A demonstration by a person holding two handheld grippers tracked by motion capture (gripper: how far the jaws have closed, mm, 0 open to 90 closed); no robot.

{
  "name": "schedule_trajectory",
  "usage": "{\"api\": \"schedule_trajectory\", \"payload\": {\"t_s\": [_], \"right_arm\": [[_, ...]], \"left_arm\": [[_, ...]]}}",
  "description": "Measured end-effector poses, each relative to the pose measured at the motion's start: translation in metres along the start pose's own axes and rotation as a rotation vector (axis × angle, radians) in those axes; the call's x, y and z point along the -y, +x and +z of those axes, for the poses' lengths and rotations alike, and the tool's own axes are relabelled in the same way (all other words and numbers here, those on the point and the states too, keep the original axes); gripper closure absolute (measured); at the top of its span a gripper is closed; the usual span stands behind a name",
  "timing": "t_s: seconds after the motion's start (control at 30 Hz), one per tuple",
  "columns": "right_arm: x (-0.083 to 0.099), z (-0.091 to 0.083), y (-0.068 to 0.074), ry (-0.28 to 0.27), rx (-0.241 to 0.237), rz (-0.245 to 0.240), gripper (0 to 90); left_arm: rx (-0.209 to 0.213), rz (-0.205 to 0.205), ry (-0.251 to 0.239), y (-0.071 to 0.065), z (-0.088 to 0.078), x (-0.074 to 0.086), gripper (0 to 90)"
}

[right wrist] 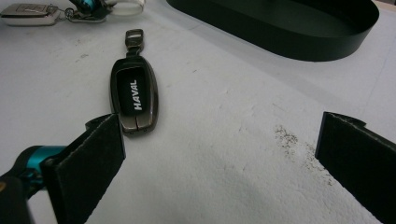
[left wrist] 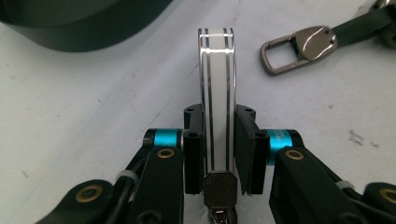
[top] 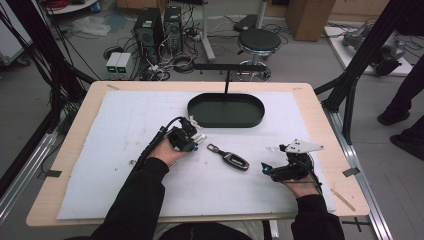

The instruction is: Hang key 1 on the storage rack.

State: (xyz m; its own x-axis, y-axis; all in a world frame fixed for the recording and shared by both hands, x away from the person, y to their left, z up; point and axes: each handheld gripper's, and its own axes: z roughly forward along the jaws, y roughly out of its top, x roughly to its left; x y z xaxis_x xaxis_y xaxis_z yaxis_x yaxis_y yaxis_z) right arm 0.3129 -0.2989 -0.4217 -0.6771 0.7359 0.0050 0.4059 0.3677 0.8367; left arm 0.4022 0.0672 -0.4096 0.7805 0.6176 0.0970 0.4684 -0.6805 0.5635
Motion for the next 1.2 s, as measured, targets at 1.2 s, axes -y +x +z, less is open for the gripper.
{"api": "schedule_trajectory", "payload": {"t_s": [1.2], "right_arm": [[0.002,-0.001,-0.001,-0.005,0.004,-0.018,0.8]], "left_arm": [[-0.061,0.034,-0.358,0.05,-0.122,-0.065,75.4]]}}
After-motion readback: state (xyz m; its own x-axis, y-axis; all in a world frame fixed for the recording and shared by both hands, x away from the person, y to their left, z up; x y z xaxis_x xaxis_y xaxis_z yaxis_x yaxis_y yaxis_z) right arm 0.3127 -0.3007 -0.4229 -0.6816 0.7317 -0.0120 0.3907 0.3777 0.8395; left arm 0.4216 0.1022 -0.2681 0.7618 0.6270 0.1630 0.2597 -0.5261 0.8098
